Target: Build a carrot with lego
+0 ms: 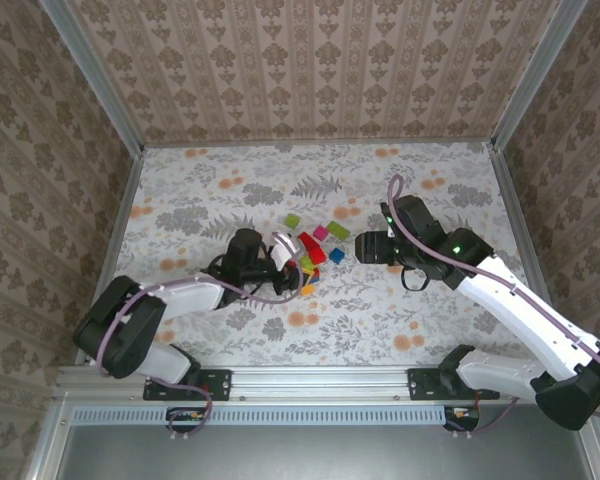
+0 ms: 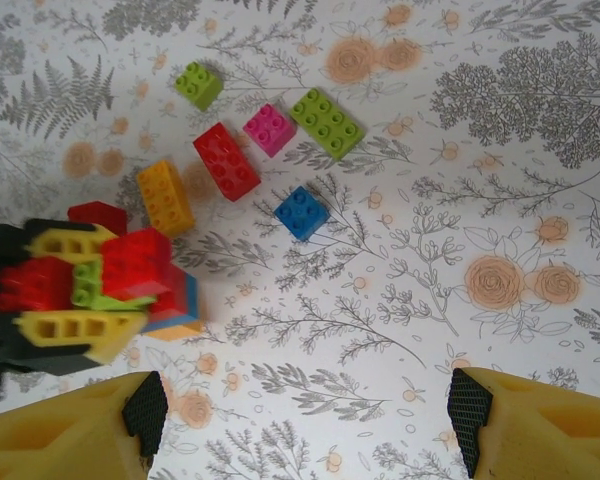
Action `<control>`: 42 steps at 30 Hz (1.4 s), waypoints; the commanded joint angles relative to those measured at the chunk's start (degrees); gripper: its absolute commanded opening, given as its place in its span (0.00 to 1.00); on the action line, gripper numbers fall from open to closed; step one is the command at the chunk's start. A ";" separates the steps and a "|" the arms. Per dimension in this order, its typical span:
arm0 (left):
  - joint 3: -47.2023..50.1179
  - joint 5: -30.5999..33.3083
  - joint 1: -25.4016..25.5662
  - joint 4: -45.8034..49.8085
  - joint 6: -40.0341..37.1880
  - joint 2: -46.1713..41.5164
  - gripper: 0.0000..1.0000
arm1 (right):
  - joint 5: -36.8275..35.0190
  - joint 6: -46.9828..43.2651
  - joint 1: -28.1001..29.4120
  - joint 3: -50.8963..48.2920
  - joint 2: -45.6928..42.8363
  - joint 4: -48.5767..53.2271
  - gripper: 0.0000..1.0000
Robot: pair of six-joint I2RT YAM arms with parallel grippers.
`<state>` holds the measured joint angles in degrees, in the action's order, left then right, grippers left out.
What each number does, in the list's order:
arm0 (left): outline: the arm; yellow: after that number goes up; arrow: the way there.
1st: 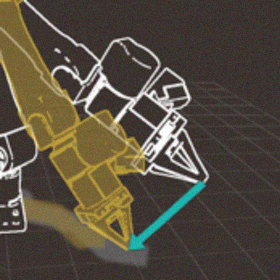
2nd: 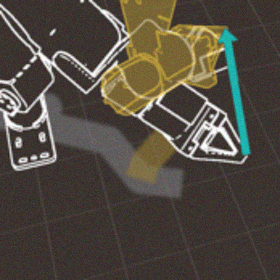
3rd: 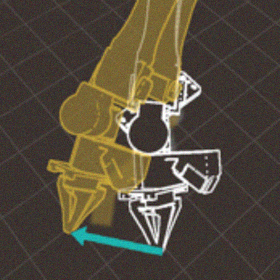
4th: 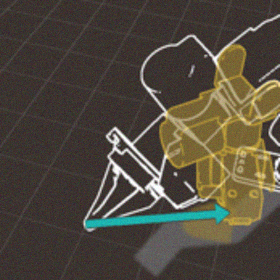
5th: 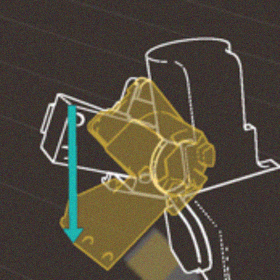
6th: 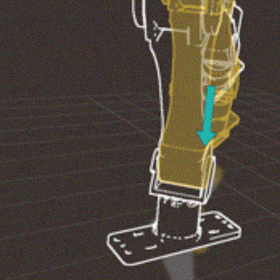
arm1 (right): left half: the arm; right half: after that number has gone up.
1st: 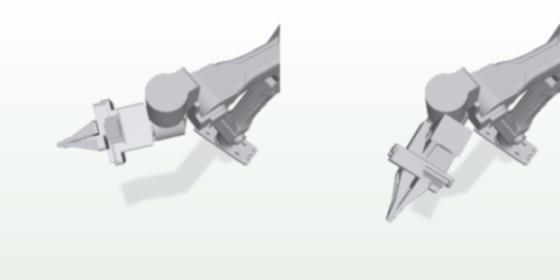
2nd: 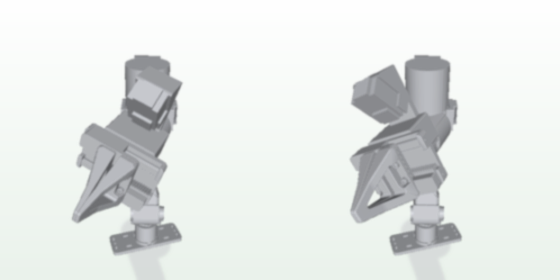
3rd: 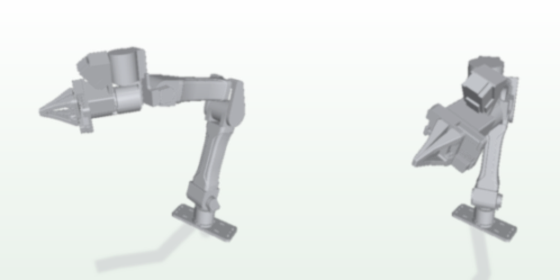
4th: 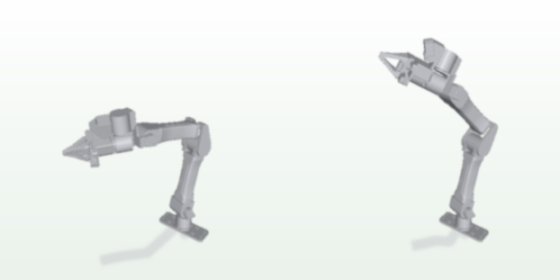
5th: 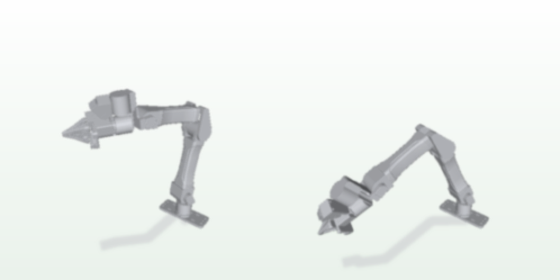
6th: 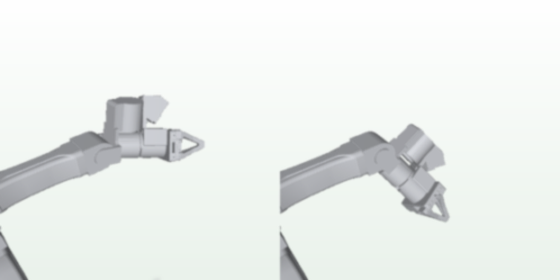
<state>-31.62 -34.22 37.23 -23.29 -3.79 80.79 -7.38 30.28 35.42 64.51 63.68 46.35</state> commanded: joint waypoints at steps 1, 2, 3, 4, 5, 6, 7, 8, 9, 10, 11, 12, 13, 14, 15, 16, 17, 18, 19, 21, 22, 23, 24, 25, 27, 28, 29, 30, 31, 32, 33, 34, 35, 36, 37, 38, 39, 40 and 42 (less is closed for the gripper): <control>-5.89 1.53 -2.52 14.02 4.36 -6.44 0.18 | 1.12 -1.80 -0.60 -2.83 -0.88 -4.15 0.77; -7.10 1.16 -3.59 16.95 5.22 -7.78 0.18 | 1.30 -1.97 -0.66 -3.57 -0.93 -4.85 0.78; -8.73 1.10 -4.87 20.09 6.18 -9.46 0.18 | 1.60 -2.21 -0.76 -4.34 -0.93 -5.55 0.77; -10.59 1.09 -6.11 23.40 7.08 -10.70 0.19 | 1.89 -2.48 -0.95 -4.91 -0.92 -6.15 0.77; -12.47 0.97 -7.57 26.75 7.59 -11.30 0.20 | 2.18 -2.75 -1.00 -5.40 -0.93 -6.56 0.77; -15.08 0.99 -9.09 31.18 7.75 -11.46 0.20 | 2.43 -2.97 -1.10 -5.88 -1.00 -7.02 0.78; -17.72 2.08 -10.54 35.11 8.00 -11.32 0.20 | 2.77 -3.38 -1.14 -6.23 -1.10 -7.47 0.78; -19.92 2.67 -12.59 38.21 8.34 -11.00 0.20 | 2.91 -3.71 -1.23 -6.53 -1.10 -7.77 0.78; -22.45 2.19 -14.31 41.42 8.43 -10.34 0.21 | 2.96 -4.08 -1.31 -6.82 -1.10 -7.99 0.77; -24.92 2.05 -15.85 44.54 8.61 -9.54 0.21 | 3.15 -4.39 -1.39 -7.00 -1.18 -8.16 0.78; -26.65 3.03 -16.92 46.30 8.99 -8.91 0.21 | 3.41 -4.65 -1.40 -7.24 -1.27 -8.44 0.78; -28.40 4.29 -17.95 47.83 9.54 -7.98 0.21 | 3.80 -4.94 -1.58 -7.61 -1.46 -8.83 0.78; -30.21 5.04 -19.11 49.83 9.98 -6.79 0.20 | 4.35 -5.11 -1.74 -7.97 -1.67 -9.16 0.78; -31.70 5.65 -20.01 51.44 10.32 -5.67 0.21 | 4.70 -5.38 -1.80 -8.14 -1.80 -9.42 0.78; -33.60 7.14 -20.99 53.37 10.45 -4.09 0.21 | 5.02 -5.65 -1.93 -8.33 -1.81 -9.61 0.78; -36.03 8.93 -21.77 55.96 10.43 -2.22 0.21 | 5.25 -5.95 -2.11 -8.47 -1.81 -9.71 0.77; -38.04 9.70 -22.67 58.05 10.26 -0.50 0.21 | 5.47 -6.15 -2.17 -8.57 -1.89 -9.68 0.77; -40.23 10.19 -23.66 60.14 10.03 1.78 0.22 | 5.85 -6.44 -2.26 -8.68 -1.89 -9.78 0.77; -42.38 10.31 -24.68 61.92 9.96 3.86 0.21 | 6.32 -6.60 -2.33 -8.89 -1.98 -10.14 0.77; -45.58 9.87 -26.59 63.82 9.73 7.53 0.21 | 7.47 -6.81 -2.46 -9.29 -1.89 -10.85 0.77; -47.28 9.44 -27.51 65.25 9.38 9.38 0.22 | 8.04 -6.89 -2.46 -9.47 -1.81 -11.16 0.77; -48.89 9.48 -28.31 66.50 9.11 10.98 0.22 | 8.40 -6.84 -2.46 -9.71 -1.76 -11.52 0.77; -50.75 9.63 -29.23 67.88 8.71 12.91 0.23 | 8.73 -6.87 -2.46 -9.98 -1.72 -11.92 0.77; -52.70 9.53 -30.14 69.64 8.18 14.45 0.23 | 9.19 -6.95 -2.45 -10.24 -1.59 -12.28 0.77; -56.09 9.02 -31.73 72.03 7.37 17.80 0.23 | 10.12 -7.04 -2.46 -10.67 -1.41 -12.89 0.77; -58.11 8.70 -32.55 73.45 7.19 19.66 0.24 | 10.48 -7.08 -2.46 -10.87 -1.37 -13.24 0.77; -59.80 8.48 -33.02 74.72 7.06 21.26 0.23 | 10.88 -7.08 -2.46 -11.11 -1.28 -13.53 0.77; -61.69 8.43 -33.43 76.06 6.87 22.89 0.23 | 11.17 -7.08 -2.47 -11.34 -1.28 -13.78 0.77; -63.13 8.88 -33.54 77.00 6.53 24.23 0.24 | 11.33 -7.16 -2.48 -11.60 -1.27 -14.05 0.77; -64.63 9.23 -33.54 77.94 6.24 25.48 0.24 | 11.42 -7.13 -2.52 -11.80 -1.27 -14.28 0.77; -66.59 9.15 -33.54 79.18 5.85 27.01 0.25 | 11.42 -7.12 -2.55 -11.91 -1.19 -14.40 0.77; -68.47 8.80 -33.63 80.25 5.18 28.78 0.26 | 11.51 -7.25 -2.55 -11.95 -1.20 -14.51 0.77; -70.37 8.57 -33.71 81.65 4.82 30.54 0.26 | 11.66 -7.30 -2.55 -12.05 -1.11 -14.60 0.77; -72.68 8.55 -33.72 83.31 4.44 32.71 0.25 | 11.77 -7.34 -2.54 -12.18 -1.10 -14.73 0.77; -74.69 8.50 -33.85 84.46 4.09 34.53 0.25 | 11.91 -7.35 -2.55 -12.22 -1.02 -14.76 0.77; -76.33 8.25 -33.93 85.52 3.82 36.44 0.25 | 12.02 -7.41 -2.63 -12.28 -1.01 -14.88 0.77; -78.26 7.74 -33.98 86.63 3.46 38.37 0.24 | 12.11 -7.39 -2.64 -12.35 -1.01 -14.89 0.77; -80.08 7.33 -34.15 87.49 3.24 40.15 0.24 | 12.13 -7.46 -2.64 -12.47 -1.01 -15.04 0.77; -83.26 6.94 -34.16 89.44 2.83 43.12 0.24 | 12.17 -7.52 -2.72 -12.73 -1.10 -15.08 0.77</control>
<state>-111.18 -25.71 3.36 59.59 1.23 121.10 3.55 23.88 33.12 52.69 63.00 32.38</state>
